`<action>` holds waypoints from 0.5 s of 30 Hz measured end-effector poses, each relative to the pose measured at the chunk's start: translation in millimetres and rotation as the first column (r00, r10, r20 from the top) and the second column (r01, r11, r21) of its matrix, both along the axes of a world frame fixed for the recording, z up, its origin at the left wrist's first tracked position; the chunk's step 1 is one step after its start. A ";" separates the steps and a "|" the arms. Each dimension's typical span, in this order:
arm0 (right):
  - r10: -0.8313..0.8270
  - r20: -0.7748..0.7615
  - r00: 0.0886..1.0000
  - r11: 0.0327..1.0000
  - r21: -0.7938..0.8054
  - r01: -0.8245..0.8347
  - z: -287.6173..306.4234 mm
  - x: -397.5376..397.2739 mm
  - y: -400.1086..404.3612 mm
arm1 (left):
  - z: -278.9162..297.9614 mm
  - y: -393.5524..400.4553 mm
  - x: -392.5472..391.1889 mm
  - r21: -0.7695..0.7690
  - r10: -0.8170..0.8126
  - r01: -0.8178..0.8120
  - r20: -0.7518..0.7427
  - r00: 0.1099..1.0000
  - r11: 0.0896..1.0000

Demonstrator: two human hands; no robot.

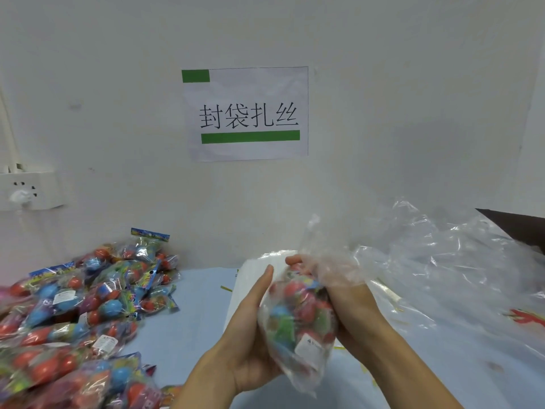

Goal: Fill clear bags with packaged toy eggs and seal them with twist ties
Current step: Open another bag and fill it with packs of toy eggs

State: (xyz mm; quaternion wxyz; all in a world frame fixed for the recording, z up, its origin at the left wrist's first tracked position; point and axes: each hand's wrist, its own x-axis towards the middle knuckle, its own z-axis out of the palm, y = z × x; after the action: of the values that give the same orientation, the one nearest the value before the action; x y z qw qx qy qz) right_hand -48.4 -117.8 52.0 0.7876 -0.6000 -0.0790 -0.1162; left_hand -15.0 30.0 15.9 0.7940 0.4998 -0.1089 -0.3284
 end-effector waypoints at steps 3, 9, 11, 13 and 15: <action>-0.183 -0.110 0.977 0.961 0.189 0.201 0.7 5.6 -8.4 | -5.3 -5.1 1.5 0.201 0.104 -0.148 0.217 0.971 0.968; -0.349 -0.317 0.882 0.796 0.395 0.458 -5.6 13.1 -18.9 | -17.4 -23.2 -6.8 0.217 -0.001 -0.282 0.793 0.609 0.935; -0.326 -0.355 0.876 0.805 0.381 0.454 -8.1 14.9 -12.2 | -17.3 -32.0 -7.2 0.040 0.143 -0.317 0.835 0.532 0.948; -0.293 -0.358 0.887 0.834 0.359 0.420 -8.2 15.5 -7.4 | -10.2 -30.6 -6.5 -0.059 0.273 -0.389 0.808 0.522 0.919; -0.306 -0.303 0.903 0.868 0.302 0.395 -7.8 15.3 -5.3 | -5.9 -20.3 -3.8 -0.102 0.333 -0.410 0.770 0.544 0.907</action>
State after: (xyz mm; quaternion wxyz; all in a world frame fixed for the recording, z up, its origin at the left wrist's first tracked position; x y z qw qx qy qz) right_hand -33.1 -123.1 44.2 0.8520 -0.4613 0.1521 -0.1956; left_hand -18.7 9.7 10.1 0.6973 0.6378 -0.3149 0.0887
